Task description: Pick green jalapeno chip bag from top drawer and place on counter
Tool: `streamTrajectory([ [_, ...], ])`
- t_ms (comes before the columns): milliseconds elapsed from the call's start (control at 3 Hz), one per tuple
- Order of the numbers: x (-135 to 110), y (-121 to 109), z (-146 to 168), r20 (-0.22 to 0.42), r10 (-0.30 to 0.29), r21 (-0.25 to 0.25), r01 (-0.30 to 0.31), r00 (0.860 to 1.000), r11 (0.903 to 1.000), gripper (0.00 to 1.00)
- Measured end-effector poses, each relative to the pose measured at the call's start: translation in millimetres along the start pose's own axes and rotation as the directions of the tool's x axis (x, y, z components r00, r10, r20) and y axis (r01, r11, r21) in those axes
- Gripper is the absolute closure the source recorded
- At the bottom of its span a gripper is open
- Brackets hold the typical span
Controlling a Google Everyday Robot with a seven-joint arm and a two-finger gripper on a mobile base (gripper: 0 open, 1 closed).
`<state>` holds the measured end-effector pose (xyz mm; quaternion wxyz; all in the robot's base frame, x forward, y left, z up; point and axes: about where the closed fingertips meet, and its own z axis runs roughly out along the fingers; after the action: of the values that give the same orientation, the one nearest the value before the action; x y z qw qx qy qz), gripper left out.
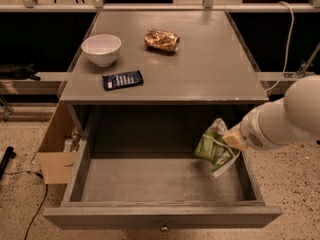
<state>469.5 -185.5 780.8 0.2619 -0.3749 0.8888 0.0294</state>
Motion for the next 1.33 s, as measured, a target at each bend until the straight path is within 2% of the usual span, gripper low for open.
streamTrajectory([
  [333,-32.1,-28.9,-46.5,0.058,-0.015,0.085,0.01,0.998,0.9963,1.0],
  [667,-54.5,-53.1,-90.1,0.092,-0.035,0.174,0.018,0.995,0.9846,1.0],
  [1000,-70.2,-73.9,-133.0,0.111,-0.061,0.264,0.03,0.992,0.9641,1.0],
  [1333,-77.8,-88.8,-174.1,0.128,-0.086,0.345,0.037,0.988,0.9377,1.0],
])
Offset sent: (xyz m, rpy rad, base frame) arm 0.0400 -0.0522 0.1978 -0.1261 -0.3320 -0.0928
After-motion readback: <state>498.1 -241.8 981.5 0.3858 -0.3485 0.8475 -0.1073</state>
